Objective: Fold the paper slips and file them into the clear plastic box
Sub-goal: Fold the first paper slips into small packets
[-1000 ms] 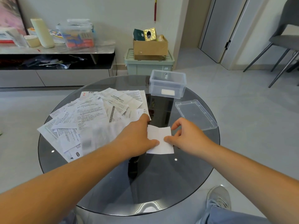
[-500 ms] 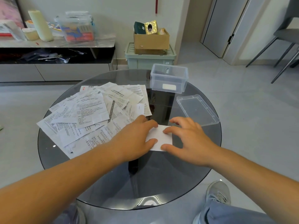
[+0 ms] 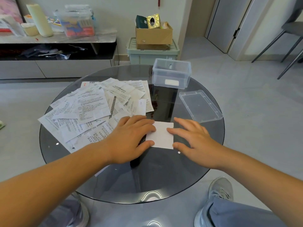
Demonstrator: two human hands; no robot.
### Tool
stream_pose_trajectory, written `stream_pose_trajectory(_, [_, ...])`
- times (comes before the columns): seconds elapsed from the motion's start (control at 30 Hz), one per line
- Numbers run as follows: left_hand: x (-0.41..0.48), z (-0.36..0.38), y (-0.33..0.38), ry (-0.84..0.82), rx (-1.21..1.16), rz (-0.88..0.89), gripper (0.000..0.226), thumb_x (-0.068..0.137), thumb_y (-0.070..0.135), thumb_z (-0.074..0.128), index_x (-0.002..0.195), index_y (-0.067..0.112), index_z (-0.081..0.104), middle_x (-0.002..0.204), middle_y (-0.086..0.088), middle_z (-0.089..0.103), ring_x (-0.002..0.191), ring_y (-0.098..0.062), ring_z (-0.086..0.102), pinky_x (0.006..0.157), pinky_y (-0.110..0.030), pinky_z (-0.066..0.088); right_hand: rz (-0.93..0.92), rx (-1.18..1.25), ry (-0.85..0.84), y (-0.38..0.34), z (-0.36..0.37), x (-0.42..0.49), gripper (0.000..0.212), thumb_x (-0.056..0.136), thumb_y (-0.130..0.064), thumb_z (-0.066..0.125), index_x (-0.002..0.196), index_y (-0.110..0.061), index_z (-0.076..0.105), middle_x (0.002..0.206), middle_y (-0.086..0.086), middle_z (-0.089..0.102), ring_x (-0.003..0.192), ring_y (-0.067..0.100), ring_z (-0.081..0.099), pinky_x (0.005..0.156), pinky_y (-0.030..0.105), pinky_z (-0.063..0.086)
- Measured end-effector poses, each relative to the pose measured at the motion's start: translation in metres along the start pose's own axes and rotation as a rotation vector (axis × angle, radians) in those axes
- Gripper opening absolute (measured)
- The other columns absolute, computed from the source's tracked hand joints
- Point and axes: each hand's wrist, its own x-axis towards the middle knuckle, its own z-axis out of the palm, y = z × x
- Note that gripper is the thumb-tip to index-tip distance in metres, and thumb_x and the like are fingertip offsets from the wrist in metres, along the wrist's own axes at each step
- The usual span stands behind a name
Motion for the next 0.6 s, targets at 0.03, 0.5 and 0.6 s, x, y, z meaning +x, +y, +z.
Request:
stream_pose_trajectory(0.03, [0.0, 0.0, -0.001, -0.012, -0.017, 0.001, 0.069, 0.087, 0.068, 0.018, 0.141, 0.036, 0.047, 0.157, 0.016, 0.035, 0.148, -0.01, 0.019, 0.119, -0.039, 0.013, -0.008, -0.012, -0.019, 0.001, -0.001, 0.0, 0.05, 0.104, -0.045, 0.041, 0.152, -0.044, 0.029, 0.165, -0.018, 0.001, 0.148, 0.003, -0.006, 0.12, 0.037, -0.001])
stream_pose_trajectory(0.5, [0.042, -0.021, 0.009, -0.108, -0.123, -0.087, 0.064, 0.079, 0.063, 0.069, 0.132, 0.035, 0.046, 0.128, 0.012, 0.05, 0.121, -0.012, 0.042, 0.109, -0.04, 0.026, 0.056, 0.209, 0.033, -0.01, -0.038, 0.051, 0.044, 0.083, -0.04, 0.077, 0.122, -0.03, 0.06, 0.102, -0.01, 0.063, 0.094, 0.011, 0.061, 0.085, 0.032, 0.053])
stream_pose_trajectory(0.6, [0.048, -0.025, 0.01, -0.176, -0.117, -0.099, 0.067, 0.079, 0.065, 0.069, 0.135, 0.036, 0.047, 0.122, 0.012, 0.051, 0.116, -0.012, 0.044, 0.108, -0.04, 0.028, 0.044, 0.26, -0.013, -0.01, -0.04, 0.059, 0.035, 0.081, -0.044, 0.077, 0.111, -0.032, 0.064, 0.09, -0.009, 0.065, 0.083, 0.011, 0.063, 0.08, 0.035, 0.056])
